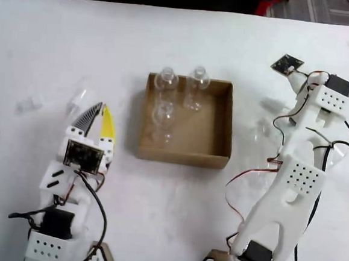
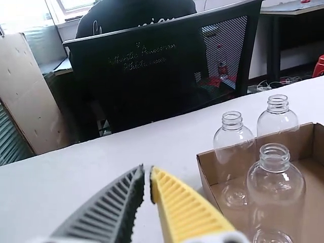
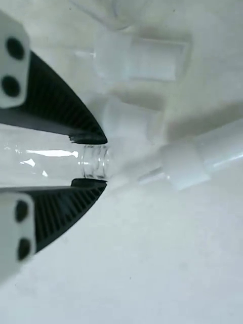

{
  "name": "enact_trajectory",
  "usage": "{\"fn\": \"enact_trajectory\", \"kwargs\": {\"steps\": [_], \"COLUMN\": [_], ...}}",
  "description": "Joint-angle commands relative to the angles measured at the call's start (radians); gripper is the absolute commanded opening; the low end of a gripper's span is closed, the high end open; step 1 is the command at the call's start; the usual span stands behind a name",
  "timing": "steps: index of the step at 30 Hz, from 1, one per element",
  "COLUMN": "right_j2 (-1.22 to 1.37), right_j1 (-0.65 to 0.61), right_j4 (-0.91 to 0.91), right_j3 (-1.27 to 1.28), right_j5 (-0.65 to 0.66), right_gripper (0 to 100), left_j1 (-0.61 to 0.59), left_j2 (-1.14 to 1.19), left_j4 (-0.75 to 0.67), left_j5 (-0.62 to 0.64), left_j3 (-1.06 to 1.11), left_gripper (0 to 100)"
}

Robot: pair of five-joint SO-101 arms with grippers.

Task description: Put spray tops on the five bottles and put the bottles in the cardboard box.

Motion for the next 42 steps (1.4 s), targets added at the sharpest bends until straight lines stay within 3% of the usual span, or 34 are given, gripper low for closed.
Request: {"fn": "enact_trajectory", "kwargs": {"steps": [1,13,19,29,38,42], "right_j2": [-0.016,-0.157,-0.268,-0.45,-0.608,-0.697], "right_j1": [-0.002,-0.004,-0.004,-0.01,-0.044,-0.044], "right_j4": [0.013,0.188,0.186,0.188,0.189,0.191], "right_j3": [-0.049,-0.296,-0.427,-0.428,-0.428,-0.428], "right_j5": [0.0,-0.028,-0.269,-0.523,-0.907,-0.967], "right_gripper": [3.0,1.6,1.6,1.6,1.6,1.6], "left_j1": [0.013,0.013,0.013,0.012,0.012,0.012], "left_j2": [-0.007,-0.007,-0.007,-0.007,-0.007,-0.007], "left_j4": [0.003,0.003,0.003,0.003,0.003,0.003], "left_j5": [-0.009,-0.012,-0.012,-0.012,-0.012,-0.012], "left_j3": [-0.002,-0.002,-0.002,-0.002,-0.002,-0.002], "left_gripper": [3,3,3,2,2,2]}}
